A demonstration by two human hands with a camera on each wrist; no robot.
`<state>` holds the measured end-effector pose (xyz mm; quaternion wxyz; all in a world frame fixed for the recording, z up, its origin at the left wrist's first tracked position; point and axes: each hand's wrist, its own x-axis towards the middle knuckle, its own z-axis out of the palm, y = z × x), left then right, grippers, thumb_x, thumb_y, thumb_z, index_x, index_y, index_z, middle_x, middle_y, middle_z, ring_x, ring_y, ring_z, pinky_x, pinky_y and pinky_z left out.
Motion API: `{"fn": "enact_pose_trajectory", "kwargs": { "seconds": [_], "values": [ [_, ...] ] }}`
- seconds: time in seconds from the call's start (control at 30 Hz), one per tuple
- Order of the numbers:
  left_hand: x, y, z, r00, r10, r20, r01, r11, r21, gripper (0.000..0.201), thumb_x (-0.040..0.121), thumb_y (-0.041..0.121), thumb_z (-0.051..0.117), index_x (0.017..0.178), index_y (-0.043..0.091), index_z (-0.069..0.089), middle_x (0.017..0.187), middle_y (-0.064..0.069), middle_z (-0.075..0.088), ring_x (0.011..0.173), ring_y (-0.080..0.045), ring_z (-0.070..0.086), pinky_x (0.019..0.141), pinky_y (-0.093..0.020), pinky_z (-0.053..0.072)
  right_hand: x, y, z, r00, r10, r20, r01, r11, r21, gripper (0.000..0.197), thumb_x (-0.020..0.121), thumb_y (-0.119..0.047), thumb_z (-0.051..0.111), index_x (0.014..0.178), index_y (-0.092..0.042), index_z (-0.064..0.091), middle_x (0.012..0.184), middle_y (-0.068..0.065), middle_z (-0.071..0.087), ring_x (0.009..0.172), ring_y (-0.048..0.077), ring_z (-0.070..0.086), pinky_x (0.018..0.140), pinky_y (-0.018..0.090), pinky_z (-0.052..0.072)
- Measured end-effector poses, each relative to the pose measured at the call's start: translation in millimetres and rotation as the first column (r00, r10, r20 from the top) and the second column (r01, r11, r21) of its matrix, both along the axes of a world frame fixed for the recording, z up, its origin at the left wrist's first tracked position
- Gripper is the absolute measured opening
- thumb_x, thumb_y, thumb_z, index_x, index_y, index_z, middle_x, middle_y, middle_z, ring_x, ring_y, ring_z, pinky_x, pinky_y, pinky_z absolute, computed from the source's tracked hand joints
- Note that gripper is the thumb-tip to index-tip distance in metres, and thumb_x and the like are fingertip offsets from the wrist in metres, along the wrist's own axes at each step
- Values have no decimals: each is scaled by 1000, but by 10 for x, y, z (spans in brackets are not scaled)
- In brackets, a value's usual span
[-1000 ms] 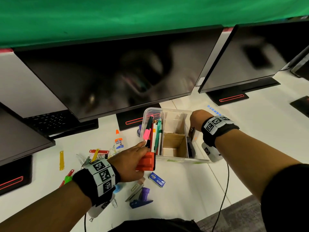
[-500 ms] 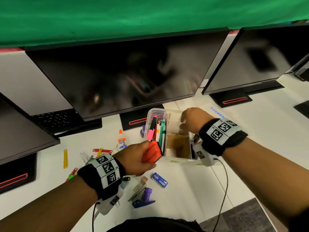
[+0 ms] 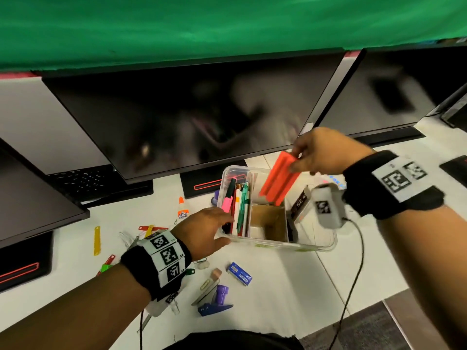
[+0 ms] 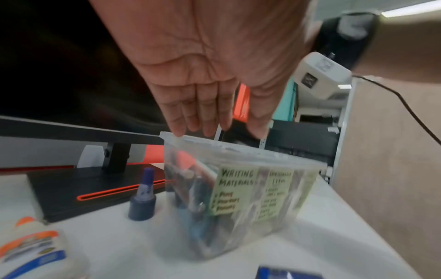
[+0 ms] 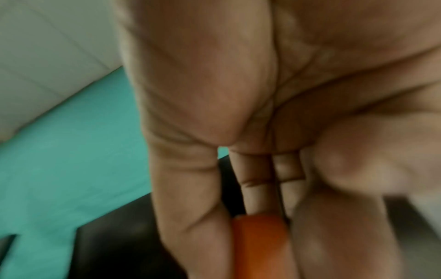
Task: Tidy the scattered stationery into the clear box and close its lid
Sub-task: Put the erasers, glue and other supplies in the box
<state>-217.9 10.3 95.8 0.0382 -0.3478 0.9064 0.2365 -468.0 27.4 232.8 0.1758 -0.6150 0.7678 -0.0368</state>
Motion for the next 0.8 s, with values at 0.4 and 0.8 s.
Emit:
{"fn": "enact_pose_trajectory", "kwargs": {
  "seconds": [0.4, 0.8],
  "values": [
    [-58, -70, -157, 995, -45, 86, 39, 997, 61, 34, 95, 9, 48, 125, 18, 60, 127, 0, 62, 114, -15, 58, 97, -24, 46, -362, -333, -848, 926, 50, -373, 55, 962, 267, 27, 81, -20, 67, 106, -9, 69, 105, 9, 68, 99, 25, 63, 82, 28, 48],
    [-86, -61, -165, 998, -24, 61, 18, 995, 100, 35, 93, 6, 50, 125, 18, 60, 127, -4, 62, 116, -19, 58, 101, -31, 46, -581, -558, -1663, 921, -131, -367, 238, 935, 264, 16, 66, -20, 67, 70, -13, 53, 64, 4, 57, 65, 28, 61, 73, 36, 56]
  ]
}}
